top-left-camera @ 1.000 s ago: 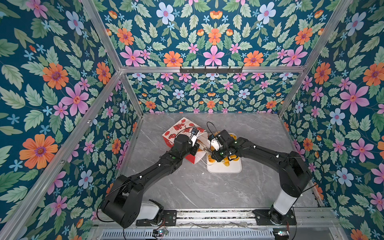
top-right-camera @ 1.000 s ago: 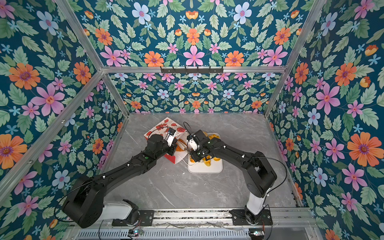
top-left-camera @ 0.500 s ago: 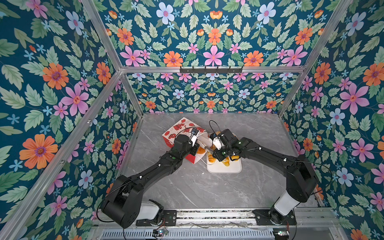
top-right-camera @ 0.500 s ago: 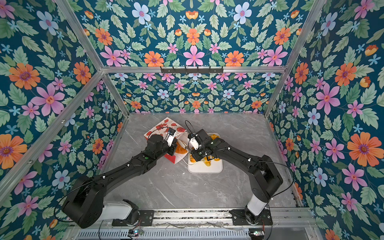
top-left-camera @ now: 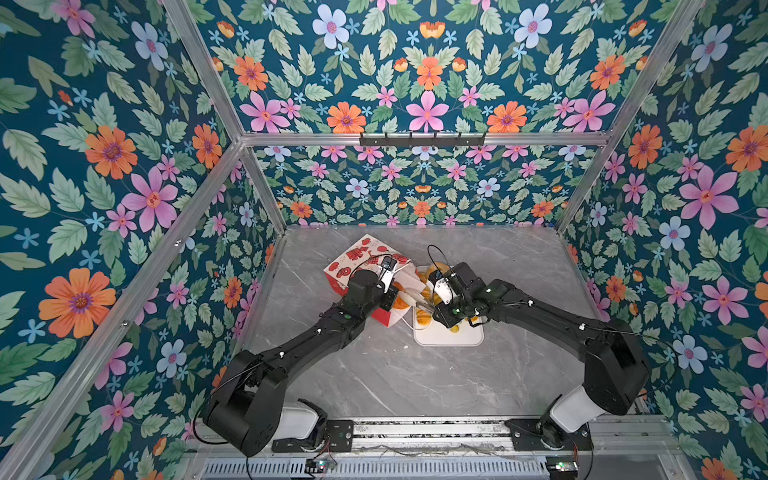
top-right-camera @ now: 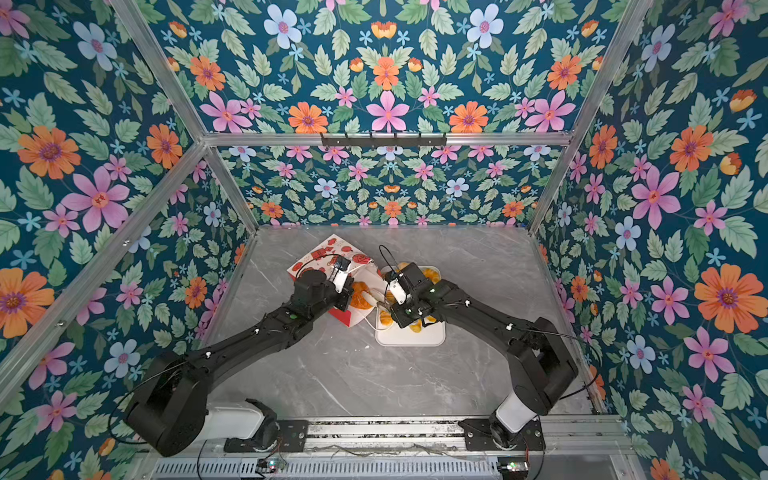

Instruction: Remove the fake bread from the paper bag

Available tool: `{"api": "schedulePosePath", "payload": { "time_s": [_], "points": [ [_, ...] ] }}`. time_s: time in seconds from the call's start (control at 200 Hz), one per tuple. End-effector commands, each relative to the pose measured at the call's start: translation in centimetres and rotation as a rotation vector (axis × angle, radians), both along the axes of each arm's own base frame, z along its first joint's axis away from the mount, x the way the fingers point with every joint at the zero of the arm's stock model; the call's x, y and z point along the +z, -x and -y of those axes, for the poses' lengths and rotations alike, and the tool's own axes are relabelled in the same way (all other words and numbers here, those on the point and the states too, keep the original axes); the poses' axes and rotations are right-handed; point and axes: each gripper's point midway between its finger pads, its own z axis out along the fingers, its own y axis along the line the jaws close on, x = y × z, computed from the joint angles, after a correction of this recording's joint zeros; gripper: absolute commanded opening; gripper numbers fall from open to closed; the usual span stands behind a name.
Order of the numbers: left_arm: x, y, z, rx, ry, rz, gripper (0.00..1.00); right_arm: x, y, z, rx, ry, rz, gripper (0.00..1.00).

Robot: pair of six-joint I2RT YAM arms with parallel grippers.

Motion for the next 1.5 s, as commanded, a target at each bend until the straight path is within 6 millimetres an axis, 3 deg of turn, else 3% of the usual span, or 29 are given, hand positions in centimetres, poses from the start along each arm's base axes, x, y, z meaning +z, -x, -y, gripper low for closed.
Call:
{"api": "schedulePosePath", "payload": {
  "time_s": [0.0,0.29,0.77,1.045,1.055,1.08,1.495],
  "points": [
    [0.5,-0.1,-0.1,0.010,0.016,0.017,0.00,0.9,-0.6,-0.6,-0.036,-0.092,-0.010,0.37],
    [0.3,-0.1,-0.1,0.010,0.016,0.015,0.00,1.8,-0.4,-1.0,-0.037,-0.188,-0.019,0.44],
    [0.4,0.0,-0.1,0.004,0.018,0.017,0.00,1.5,-0.5,-2.0,0.000,-0.187,-0.060,0.48],
    [0.3,-0.1,0.0,0.005,0.016,0.016,0.00,0.8,-0.7,-2.3,0.012,-0.163,-0.096,0.48],
    [0.3,-0.1,-0.1,0.005,0.015,0.016,0.00,-0.2,-0.7,-2.4,0.010,-0.148,-0.117,0.48],
    [0.3,-0.1,0.0,0.004,0.015,0.015,0.00,-0.6,-0.6,-2.4,0.012,-0.143,-0.127,0.48],
    [0.1,-0.2,0.0,0.005,0.009,0.013,0.00,-2.0,-0.5,-2.9,0.035,-0.118,-0.194,0.48]
  ]
}}
